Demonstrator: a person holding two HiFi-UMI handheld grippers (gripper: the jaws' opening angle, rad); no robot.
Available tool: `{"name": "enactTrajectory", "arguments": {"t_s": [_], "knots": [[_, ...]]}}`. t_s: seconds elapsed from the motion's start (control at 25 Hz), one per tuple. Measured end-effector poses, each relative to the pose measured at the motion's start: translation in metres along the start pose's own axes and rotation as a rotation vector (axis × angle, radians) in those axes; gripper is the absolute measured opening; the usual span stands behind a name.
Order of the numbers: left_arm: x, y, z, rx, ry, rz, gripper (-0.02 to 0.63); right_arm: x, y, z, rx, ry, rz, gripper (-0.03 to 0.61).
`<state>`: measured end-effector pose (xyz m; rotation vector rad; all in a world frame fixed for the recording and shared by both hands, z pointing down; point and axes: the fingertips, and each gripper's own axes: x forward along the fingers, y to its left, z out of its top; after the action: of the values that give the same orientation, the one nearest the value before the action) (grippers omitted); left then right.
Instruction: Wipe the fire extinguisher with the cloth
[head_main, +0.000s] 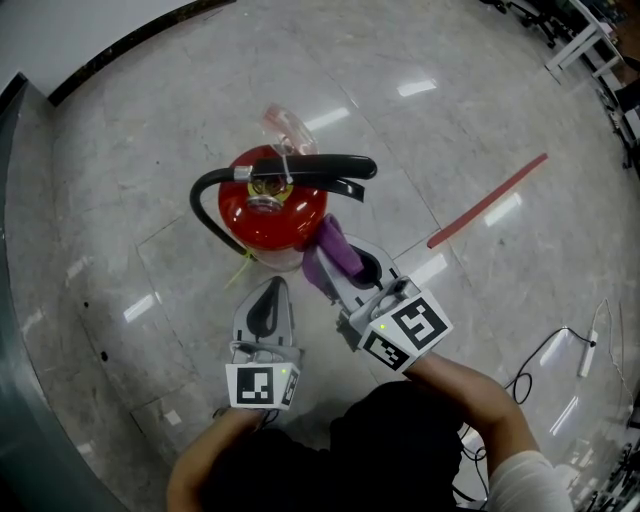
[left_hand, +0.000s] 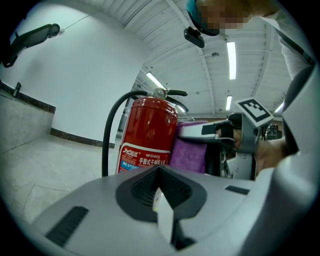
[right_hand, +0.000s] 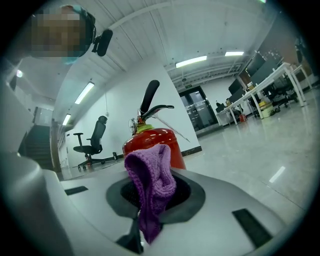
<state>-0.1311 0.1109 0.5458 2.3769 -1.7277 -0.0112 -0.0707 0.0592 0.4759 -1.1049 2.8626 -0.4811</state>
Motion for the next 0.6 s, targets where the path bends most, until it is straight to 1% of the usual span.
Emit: {"name": "enactTrajectory", "arguments": {"t_s": [0.24,0.44,0.6], "knots": [[0.002,0.001,-0.003,-0.010,0.009,0.001,0.003,-0.002,0.010,0.010,-0.030,-0.023,0.035,0.058],[0.001,0.003,-0.003,-0.007,0.012,0.005,0.003,-0.004,0.025,0.015,-0.066,-0.043,0.099,0.057],[-0.001,0.008,-0.002,0.003,0.016,0.016,0.003,-0.010,0.025,0.008,-0.101,-0.029,0.101,0.058]]}}
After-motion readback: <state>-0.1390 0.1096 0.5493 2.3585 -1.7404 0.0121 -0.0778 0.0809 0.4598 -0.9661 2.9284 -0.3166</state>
